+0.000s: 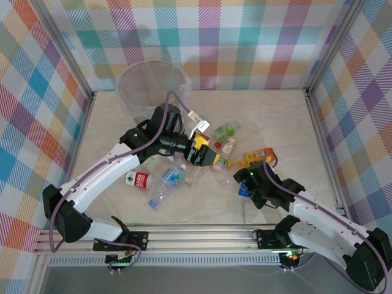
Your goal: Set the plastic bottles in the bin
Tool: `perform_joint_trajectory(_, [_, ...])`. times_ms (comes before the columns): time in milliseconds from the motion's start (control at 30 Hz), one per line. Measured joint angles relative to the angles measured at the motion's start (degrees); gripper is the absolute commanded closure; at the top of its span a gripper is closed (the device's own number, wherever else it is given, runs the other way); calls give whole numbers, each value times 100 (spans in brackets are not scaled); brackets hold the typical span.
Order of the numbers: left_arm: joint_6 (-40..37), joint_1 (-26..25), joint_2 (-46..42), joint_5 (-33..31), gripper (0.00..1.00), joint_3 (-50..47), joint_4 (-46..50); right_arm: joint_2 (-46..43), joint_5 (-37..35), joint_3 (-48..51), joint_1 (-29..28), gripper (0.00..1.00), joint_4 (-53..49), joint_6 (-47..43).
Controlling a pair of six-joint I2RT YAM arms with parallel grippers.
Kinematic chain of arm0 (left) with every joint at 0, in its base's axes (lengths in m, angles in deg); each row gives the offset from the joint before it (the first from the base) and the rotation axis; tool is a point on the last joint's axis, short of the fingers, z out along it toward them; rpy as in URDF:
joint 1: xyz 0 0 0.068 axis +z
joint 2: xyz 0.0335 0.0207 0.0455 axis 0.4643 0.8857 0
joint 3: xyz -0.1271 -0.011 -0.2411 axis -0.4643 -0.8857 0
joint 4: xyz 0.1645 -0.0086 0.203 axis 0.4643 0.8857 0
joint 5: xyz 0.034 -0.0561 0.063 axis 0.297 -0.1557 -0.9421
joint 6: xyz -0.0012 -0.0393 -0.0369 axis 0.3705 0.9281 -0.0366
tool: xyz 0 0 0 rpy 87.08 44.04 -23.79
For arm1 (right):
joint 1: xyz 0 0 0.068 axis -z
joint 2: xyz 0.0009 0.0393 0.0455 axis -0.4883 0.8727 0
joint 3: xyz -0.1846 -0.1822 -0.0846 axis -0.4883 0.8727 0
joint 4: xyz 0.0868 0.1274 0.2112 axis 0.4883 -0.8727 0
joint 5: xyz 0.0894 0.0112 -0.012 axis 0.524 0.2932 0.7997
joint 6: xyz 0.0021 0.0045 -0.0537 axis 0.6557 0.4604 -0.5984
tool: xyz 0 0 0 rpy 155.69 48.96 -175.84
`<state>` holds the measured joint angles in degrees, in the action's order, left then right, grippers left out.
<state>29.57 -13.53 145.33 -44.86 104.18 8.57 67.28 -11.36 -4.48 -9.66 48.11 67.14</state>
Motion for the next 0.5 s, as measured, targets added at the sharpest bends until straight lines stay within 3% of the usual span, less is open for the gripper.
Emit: perform_joint_trajectory(500, [-22, 0, 2, -46, 0, 2, 107, 1187, -144, 127, 0, 0, 1377, 796])
